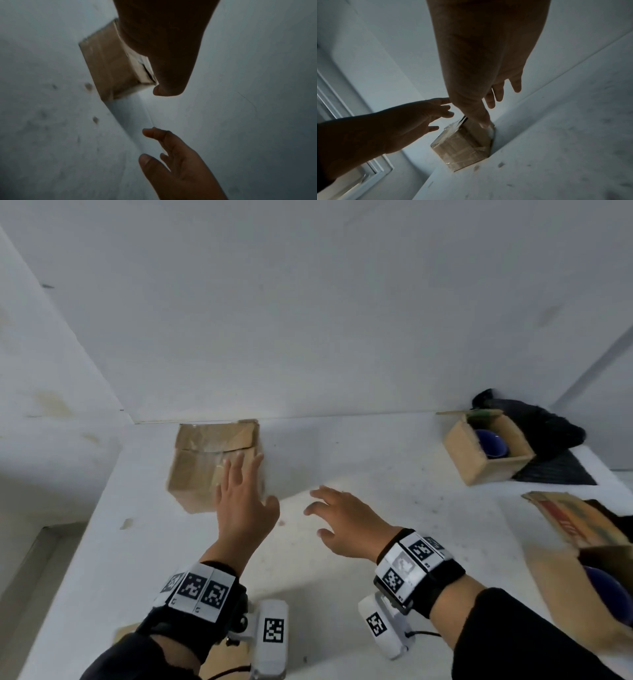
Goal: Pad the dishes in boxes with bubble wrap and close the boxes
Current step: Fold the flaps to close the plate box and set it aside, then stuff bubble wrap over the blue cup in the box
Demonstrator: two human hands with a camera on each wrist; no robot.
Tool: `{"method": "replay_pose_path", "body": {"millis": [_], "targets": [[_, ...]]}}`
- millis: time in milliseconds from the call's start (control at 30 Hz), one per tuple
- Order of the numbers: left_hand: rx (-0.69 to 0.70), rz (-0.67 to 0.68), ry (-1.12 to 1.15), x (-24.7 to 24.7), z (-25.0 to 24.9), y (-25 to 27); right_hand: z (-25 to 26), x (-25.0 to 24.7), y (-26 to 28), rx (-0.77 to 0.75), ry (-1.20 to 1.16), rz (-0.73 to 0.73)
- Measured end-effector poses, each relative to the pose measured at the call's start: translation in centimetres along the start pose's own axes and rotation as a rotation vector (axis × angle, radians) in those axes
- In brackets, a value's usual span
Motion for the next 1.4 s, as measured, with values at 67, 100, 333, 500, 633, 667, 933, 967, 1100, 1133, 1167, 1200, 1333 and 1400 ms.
{"method": "replay_pose_path", "body": {"millis": [67, 100, 333, 500, 633, 667, 933, 967, 1100, 1133, 1167, 1200, 1333, 1400], "targets": [[0.075, 0.033, 0.019, 2.9, -3.8, 1.0, -3.4, 0.0, 3.3, 0.046, -0.023, -0.025], [0.117, 0.062, 0.024, 4.5, -5.8, 1.6, -5.1, 0.2, 4.9, 0.073, -0.032, -0.032], [0.31, 0.288, 0.094, 16.5, -17.1, 6.5, -16.6, 0.9, 16.0, 0.263, -0.116, -0.096], [0.329, 0.417, 0.129, 24.2, -22.6, 10.9, -23.1, 1.1, 23.7, 0.357, -0.161, -0.142], [0.342, 0.509, 0.117, 27.6, -25.4, 13.4, -26.9, 1.3, 28.5, 0.43, -0.231, -0.183], [0.347, 0.529, 0.11, 28.1, -26.0, 13.6, -27.6, 1.3, 29.4, 0.443, -0.237, -0.193], [0.413, 0.571, 0.138, 30.8, -30.3, 13.6, -32.3, 1.6, 33.7, 0.56, -0.265, -0.233], [0.425, 0.572, 0.155, 31.3, -30.8, 13.7, -32.8, 1.7, 34.0, 0.561, -0.267, -0.228], [0.438, 0.56, 0.184, 33.5, -32.4, 13.9, -35.7, 2.1, 34.5, 0.524, -0.259, -0.212], [0.434, 0.556, 0.19, 34.0, -33.0, 13.8, -36.6, 2.1, 34.6, 0.502, -0.253, -0.216], [0.434, 0.548, 0.186, 34.5, -33.8, 13.7, -37.6, 2.1, 34.6, 0.478, -0.247, -0.224], [0.433, 0.536, 0.173, 35.1, -34.6, 13.5, -38.7, 2.0, 34.7, 0.453, -0.238, -0.233], [0.395, 0.449, 0.16, 37.3, -38.3, 13.0, -43.7, 1.5, 35.1, 0.371, -0.182, -0.243], [0.371, 0.408, 0.167, 38.5, -40.1, 13.3, -45.8, 1.5, 35.4, 0.326, -0.15, -0.21]]}}
Point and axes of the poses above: each hand's wrist, its own y-axis away from the middle knuckle, its own x-axis out of the palm, z = x × y, the point moved 8 cm from there along -y, towards the middle knuckle, and after that the axes turned 14 degrees about y, right-handed, at the moved point
